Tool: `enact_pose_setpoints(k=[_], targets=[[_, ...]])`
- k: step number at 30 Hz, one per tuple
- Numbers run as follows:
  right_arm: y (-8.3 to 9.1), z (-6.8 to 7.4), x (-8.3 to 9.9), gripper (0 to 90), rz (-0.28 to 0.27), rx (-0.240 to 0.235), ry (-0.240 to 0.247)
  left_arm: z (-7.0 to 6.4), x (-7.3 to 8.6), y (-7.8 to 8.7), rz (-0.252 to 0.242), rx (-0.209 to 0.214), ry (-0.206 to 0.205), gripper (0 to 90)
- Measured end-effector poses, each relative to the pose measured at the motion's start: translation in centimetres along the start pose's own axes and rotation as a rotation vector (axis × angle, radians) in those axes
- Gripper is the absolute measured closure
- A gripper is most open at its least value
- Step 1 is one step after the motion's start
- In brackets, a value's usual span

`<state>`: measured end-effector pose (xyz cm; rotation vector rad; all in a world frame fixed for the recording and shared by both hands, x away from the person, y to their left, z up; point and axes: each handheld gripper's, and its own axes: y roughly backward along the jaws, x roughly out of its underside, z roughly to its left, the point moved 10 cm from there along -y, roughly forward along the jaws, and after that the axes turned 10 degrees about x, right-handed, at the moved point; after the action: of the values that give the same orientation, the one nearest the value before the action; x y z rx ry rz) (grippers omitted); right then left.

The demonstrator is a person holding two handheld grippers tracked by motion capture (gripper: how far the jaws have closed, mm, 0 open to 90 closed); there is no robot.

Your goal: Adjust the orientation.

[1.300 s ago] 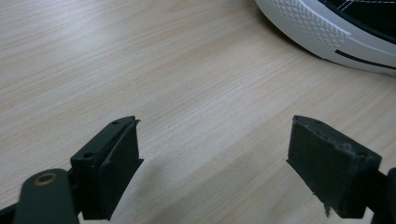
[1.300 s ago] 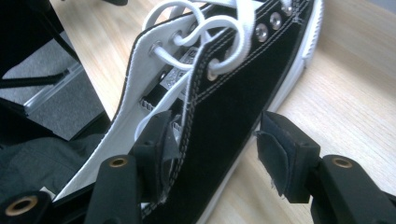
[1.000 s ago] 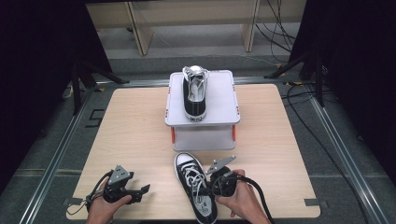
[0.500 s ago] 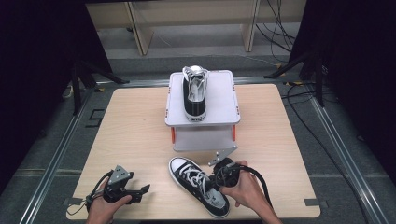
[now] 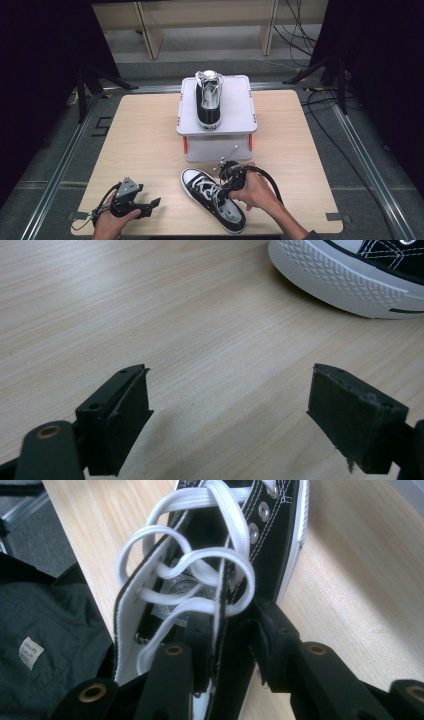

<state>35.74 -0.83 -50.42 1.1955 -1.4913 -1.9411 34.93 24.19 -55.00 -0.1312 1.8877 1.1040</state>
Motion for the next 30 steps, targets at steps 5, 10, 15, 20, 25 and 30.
enact_pose_setpoints(k=[5, 10, 15, 20, 25, 30], targets=[[-0.7, 0.4, -0.2, 67.1, 0.055, 0.022, 0.026, 0.0, 0.0, 0.0, -0.001, -0.001, 0.001, 16.2], [-0.9, 0.3, -0.7, 69.2, 0.058, 0.021, 0.021, -0.2, -0.1, 0.0, -0.009, 0.007, 0.011, 16.2], [-1.1, -0.3, -0.8, 75.2, 0.101, 0.002, 0.007, 0.0, 0.0, 0.0, -0.001, 0.003, 0.001, 16.2], [-1.1, -0.4, -0.7, 81.1, 0.112, -0.01, 0.016, 0.1, 0.0, 0.0, 0.003, -0.002, -0.003, 16.2], [-1.0, -0.7, -0.7, 84.0, 0.102, -0.052, 0.006, 0.0, 0.0, 0.0, -0.003, 0.0, 0.005, 16.2], [-0.8, -0.7, -0.8, 84.6, 0.087, -0.09, -0.047, 0.1, 0.0, 0.0, 0.001, -0.002, 0.004, 16.2]])
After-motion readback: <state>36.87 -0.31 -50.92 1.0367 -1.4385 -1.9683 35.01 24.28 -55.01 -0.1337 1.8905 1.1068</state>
